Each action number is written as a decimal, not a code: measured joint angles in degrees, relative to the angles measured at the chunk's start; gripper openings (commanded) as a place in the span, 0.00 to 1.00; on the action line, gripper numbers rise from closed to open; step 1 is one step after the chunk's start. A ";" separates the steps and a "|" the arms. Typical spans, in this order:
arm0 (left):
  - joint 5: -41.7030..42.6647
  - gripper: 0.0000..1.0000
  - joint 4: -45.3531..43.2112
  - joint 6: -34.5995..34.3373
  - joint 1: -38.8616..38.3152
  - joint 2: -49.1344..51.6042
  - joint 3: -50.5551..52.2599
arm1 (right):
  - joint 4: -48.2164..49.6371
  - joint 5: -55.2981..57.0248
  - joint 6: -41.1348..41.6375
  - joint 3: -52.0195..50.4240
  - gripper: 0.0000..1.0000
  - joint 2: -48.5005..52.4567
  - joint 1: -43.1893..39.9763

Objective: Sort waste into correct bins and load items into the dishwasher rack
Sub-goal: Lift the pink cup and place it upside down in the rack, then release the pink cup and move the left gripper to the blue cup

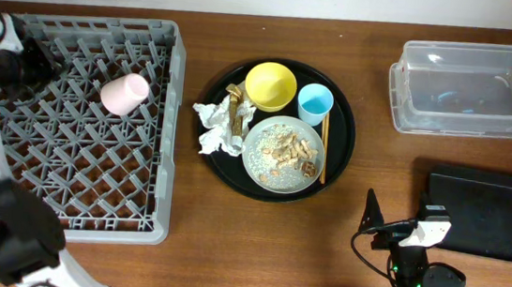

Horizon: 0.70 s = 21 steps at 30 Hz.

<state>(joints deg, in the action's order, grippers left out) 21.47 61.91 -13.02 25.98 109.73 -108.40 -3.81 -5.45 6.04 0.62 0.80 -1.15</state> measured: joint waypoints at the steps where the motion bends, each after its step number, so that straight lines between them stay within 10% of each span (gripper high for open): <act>1: -0.61 0.00 0.48 0.37 -0.42 -1.27 -0.37 | 0.00 0.00 -0.02 0.00 0.98 0.00 0.00; 9: -4.66 0.00 2.47 8.92 -16.94 -2.03 -0.68 | 0.00 0.00 0.02 0.00 0.98 0.00 0.00; 21: -34.14 0.00 2.16 9.53 -29.44 8.13 -0.57 | 0.00 0.00 0.00 0.00 0.98 0.00 0.00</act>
<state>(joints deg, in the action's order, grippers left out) -12.67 64.07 -3.49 -3.46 117.86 -108.97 -3.81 -5.45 6.04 0.62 0.80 -1.15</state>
